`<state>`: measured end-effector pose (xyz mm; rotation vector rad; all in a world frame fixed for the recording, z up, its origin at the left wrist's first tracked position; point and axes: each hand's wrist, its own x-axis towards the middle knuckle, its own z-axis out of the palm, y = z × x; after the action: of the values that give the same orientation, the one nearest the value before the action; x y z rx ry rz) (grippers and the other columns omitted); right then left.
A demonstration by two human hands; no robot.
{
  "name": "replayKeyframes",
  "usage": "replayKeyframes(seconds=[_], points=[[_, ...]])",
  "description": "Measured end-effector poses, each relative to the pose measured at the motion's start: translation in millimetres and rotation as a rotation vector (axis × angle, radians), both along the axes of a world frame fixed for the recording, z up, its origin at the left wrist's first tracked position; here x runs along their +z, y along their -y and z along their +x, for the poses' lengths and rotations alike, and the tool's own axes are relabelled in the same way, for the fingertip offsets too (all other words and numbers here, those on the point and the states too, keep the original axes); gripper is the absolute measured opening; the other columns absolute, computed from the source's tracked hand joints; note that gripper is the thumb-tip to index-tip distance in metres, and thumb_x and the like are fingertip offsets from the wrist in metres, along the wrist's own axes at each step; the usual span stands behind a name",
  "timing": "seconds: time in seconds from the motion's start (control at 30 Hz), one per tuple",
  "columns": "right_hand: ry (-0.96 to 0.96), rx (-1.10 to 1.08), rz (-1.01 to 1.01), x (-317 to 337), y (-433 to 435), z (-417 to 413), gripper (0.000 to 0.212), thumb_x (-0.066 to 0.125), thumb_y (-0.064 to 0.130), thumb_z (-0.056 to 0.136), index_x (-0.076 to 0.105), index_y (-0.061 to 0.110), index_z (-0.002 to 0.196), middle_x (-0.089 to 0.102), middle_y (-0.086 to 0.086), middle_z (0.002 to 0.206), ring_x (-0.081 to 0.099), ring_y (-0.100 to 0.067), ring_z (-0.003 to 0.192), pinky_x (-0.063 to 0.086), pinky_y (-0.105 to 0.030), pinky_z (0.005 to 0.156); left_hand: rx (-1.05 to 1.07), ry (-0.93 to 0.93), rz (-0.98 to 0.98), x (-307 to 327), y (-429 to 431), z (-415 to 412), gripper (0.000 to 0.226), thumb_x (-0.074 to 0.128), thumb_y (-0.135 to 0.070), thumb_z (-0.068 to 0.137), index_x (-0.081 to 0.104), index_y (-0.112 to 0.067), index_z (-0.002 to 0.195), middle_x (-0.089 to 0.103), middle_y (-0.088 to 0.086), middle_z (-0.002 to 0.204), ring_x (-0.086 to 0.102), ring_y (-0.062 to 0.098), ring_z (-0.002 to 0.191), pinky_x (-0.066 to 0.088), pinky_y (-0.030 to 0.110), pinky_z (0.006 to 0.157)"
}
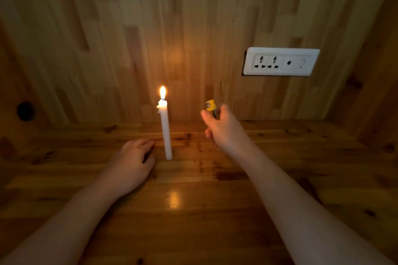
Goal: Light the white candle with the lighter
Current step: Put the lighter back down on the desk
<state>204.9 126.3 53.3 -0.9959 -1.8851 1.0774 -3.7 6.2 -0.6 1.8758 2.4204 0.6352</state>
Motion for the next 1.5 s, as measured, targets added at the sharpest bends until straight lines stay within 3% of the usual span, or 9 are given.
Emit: replayKeyframes(seconds=[0.27,0.47,0.73,0.87,0.97,1.07,1.23,1.37,1.5], points=[[0.053,-0.159,0.103,-9,-20,36,0.018,0.055,0.036,0.099,0.051,0.019,0.103,0.064,-0.009,0.09,0.062,-0.02,0.07,0.053,-0.041,0.066,0.011,0.012,-0.013,1,0,1,0.053,0.041,-0.042,0.091,0.04,-0.024,0.141,0.039,-0.005,0.148,0.029,0.015,0.134,0.028,0.038,0.11],[0.078,-0.327,0.137,-22,-34,60,0.018,0.06,0.038,0.096,0.059,0.02,0.098,0.063,-0.001,0.087,0.061,-0.018,0.079,0.037,-0.028,0.058,0.01,0.015,-0.014,2,1,2,0.053,0.041,-0.042,0.092,0.04,-0.023,0.141,0.039,-0.005,0.148,0.029,0.015,0.134,0.028,0.038,0.11],[0.156,-0.467,0.154,-31,-44,82,0.029,0.073,0.038,0.087,0.071,0.011,0.095,0.066,0.0,0.083,0.064,-0.021,0.084,0.039,-0.026,0.062,0.017,0.005,-0.012,2,1,3,0.053,0.04,-0.041,0.092,0.04,-0.022,0.141,0.039,-0.005,0.148,0.029,0.016,0.135,0.028,0.038,0.11],[0.184,-0.522,0.191,-31,-44,88,0.044,0.077,0.035,0.085,0.069,0.004,0.116,0.068,-0.007,0.096,0.064,-0.025,0.094,0.042,-0.027,0.079,0.019,0.0,-0.018,2,0,2,0.053,0.04,-0.042,0.092,0.039,-0.023,0.141,0.039,-0.005,0.148,0.029,0.015,0.134,0.029,0.037,0.109],[0.143,-0.532,0.166,-32,-41,89,0.055,0.079,0.032,0.082,0.058,0.012,0.129,0.069,-0.012,0.116,0.067,-0.031,0.104,0.054,-0.043,0.092,0.017,-0.007,-0.018,1,0,2,0.053,0.04,-0.042,0.092,0.039,-0.023,0.141,0.038,-0.005,0.148,0.029,0.015,0.134,0.027,0.036,0.108],[0.144,-0.571,0.174,-33,-39,91,0.052,0.081,0.031,0.08,0.055,0.018,0.123,0.069,-0.009,0.108,0.069,-0.029,0.096,0.059,-0.047,0.085,0.016,-0.009,-0.011,1,0,1,0.053,0.041,-0.041,0.092,0.04,-0.022,0.141,0.039,-0.005,0.148,0.029,0.016,0.134,0.027,0.035,0.108],[0.212,-0.664,0.235,-36,-42,96,0.041,0.08,0.034,0.081,0.067,0.008,0.11,0.072,-0.013,0.102,0.065,-0.025,0.09,0.043,-0.027,0.074,0.016,-0.005,-0.014,1,0,1,0.053,0.04,-0.042,0.092,0.04,-0.024,0.141,0.039,-0.007,0.148,0.029,0.015,0.134,0.027,0.036,0.108],[0.304,-0.704,0.293,-38,-41,97,0.037,0.076,0.035,0.084,0.072,0.007,0.107,0.066,-0.018,0.11,0.063,-0.031,0.097,0.049,-0.035,0.079,0.019,-0.011,-0.006,1,0,1,0.053,0.041,-0.041,0.092,0.041,-0.023,0.141,0.04,-0.005,0.147,0.03,0.015,0.134,0.027,0.035,0.109],[0.392,-0.708,0.3,-41,-41,95,0.032,0.073,0.034,0.087,0.075,0.005,0.099,0.067,-0.016,0.096,0.055,-0.019,0.074,0.042,-0.026,0.066,0.02,-0.014,-0.008,1,-1,2,0.053,0.041,-0.041,0.092,0.041,-0.022,0.141,0.04,-0.005,0.147,0.03,0.016,0.134,0.027,0.035,0.109]])
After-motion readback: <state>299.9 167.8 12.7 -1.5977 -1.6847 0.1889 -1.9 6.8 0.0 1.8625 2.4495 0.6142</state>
